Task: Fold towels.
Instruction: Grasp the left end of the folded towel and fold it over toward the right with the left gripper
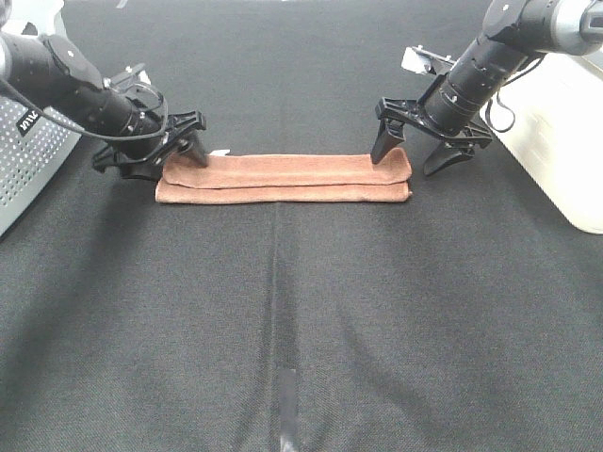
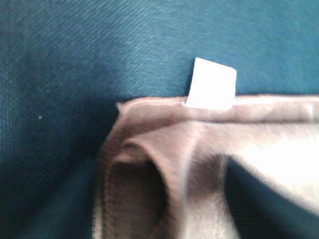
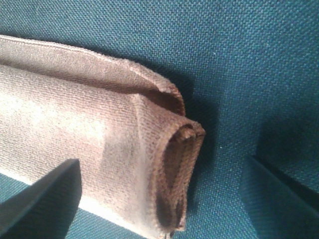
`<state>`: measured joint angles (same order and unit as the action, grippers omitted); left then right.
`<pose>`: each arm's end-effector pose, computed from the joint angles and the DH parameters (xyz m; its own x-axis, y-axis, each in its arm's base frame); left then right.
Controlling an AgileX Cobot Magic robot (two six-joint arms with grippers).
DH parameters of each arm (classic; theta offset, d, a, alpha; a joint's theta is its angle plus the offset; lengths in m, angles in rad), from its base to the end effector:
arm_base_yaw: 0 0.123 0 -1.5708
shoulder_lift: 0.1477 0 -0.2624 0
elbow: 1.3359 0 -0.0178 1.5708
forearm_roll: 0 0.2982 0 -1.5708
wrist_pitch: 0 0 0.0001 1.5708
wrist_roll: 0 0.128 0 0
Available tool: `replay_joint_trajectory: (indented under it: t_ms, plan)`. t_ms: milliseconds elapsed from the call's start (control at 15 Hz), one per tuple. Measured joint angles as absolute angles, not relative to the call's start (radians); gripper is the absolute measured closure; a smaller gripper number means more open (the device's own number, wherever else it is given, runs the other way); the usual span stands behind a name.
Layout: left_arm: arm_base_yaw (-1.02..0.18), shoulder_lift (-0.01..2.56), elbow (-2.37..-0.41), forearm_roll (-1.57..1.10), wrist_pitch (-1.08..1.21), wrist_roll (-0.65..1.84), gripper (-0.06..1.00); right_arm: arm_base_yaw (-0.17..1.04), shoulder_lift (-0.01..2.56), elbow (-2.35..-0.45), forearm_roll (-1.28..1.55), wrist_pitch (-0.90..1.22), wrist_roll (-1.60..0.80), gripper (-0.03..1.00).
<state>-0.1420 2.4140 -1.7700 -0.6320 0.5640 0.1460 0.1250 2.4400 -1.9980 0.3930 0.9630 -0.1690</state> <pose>0.5334 -0.1171 0.0202 -0.8957 -0.2524 -0.3662 -0.0653 0.8891 -0.4531 0.5344 0.1077 0.0577 -0.9618 -0.0602 -0.2669 -0.1470 0.9364 0.3188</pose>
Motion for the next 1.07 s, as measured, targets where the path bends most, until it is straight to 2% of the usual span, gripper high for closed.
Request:
replay_joint_trajectory:
  t_ms: [67,200,400,600,933,1067]
  plan:
    - [-0.142,2.417,-1.77,-0.633,0.563,0.144,0.52,0.125,2.44,-1.998,0.393,0.963,-0.169,0.15]
    - [-0.142,2.417,-1.77,-0.633,0.564,0.144,0.72,0.125,2.44,-1.998,0.393,0.963,-0.169,0.15]
    - [-0.145,2.417,-1.77,-0.634,0.565,0.144,0.89,0.125,2.44,-2.0,0.414,0.993,-0.166,0.15]
    - [-0.142,2.413,-1.77,-0.619,0.575,0.144,0.89,0.125,2.429,-2.0,0.419,1.011,-0.166,0.15]
    - [-0.057,2.277,-1.77,-0.516,0.672,0.128,0.89,0.125,2.345,-2.004,0.419,1.038,-0.156,0.15]
    - [-0.063,2.216,-1.77,-0.509,0.705,0.116,0.89,0.125,2.309,-2.004,0.419,1.06,-0.146,0.15]
